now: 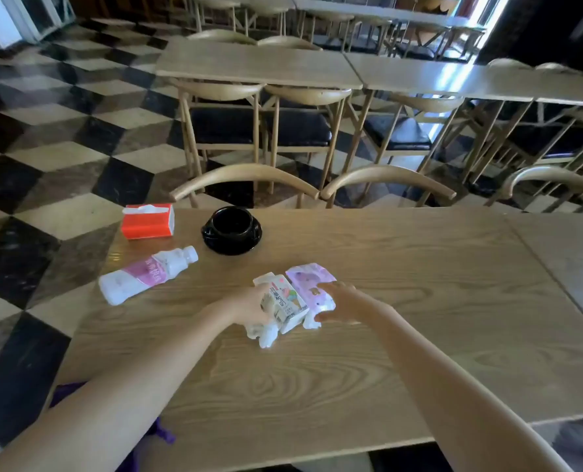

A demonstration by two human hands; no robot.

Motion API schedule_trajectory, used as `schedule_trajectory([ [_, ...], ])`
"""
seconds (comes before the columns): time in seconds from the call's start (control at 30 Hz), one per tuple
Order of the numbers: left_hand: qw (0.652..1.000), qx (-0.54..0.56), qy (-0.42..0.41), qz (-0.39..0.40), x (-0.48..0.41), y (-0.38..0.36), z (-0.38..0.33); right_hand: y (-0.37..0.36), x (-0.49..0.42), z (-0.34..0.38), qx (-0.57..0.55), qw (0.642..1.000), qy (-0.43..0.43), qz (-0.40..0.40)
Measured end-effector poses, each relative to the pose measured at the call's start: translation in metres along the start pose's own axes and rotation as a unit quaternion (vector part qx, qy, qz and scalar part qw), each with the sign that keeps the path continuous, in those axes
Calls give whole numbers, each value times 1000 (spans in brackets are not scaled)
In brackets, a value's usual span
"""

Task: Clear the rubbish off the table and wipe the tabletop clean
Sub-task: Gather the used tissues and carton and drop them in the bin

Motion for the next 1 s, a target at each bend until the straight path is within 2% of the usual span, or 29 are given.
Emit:
schedule_trajectory([
  [0.2,994,40,29,-102,-26,-49,10,-20,-21,-6,82,996,-37,-9],
  [0.3,980,78,9,-183,-30,-54,9,-23,-36,-12,103,994,-33,2],
  [0.4,965,94,30,-243,-28,-52,9,-24,-48,-11,119,993,-15,5],
  [0.53,964,99,51,-240,-33,-53,18,-24,-64,-10,105,994,-8,-11],
  [0.7,961,118,30,-248,-45,-54,28,-25,-73,-13,52,993,-6,-101],
  [0.8,958,122,32,-259,-49,-53,31,-24,-70,-16,28,991,-13,-127],
  [1.0,947,196,43,-249,-44,-44,39,1,-53,-30,-149,976,-31,-159],
])
Point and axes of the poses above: each hand's wrist, its own x-axis away from the middle knuckle, its own y-axis out of the back of the hand, z = x × y, the point moved 6 cm from there along -x, towards the middle knuckle, and after that the axes turned 15 degrees about z, right-handed, at the moved point
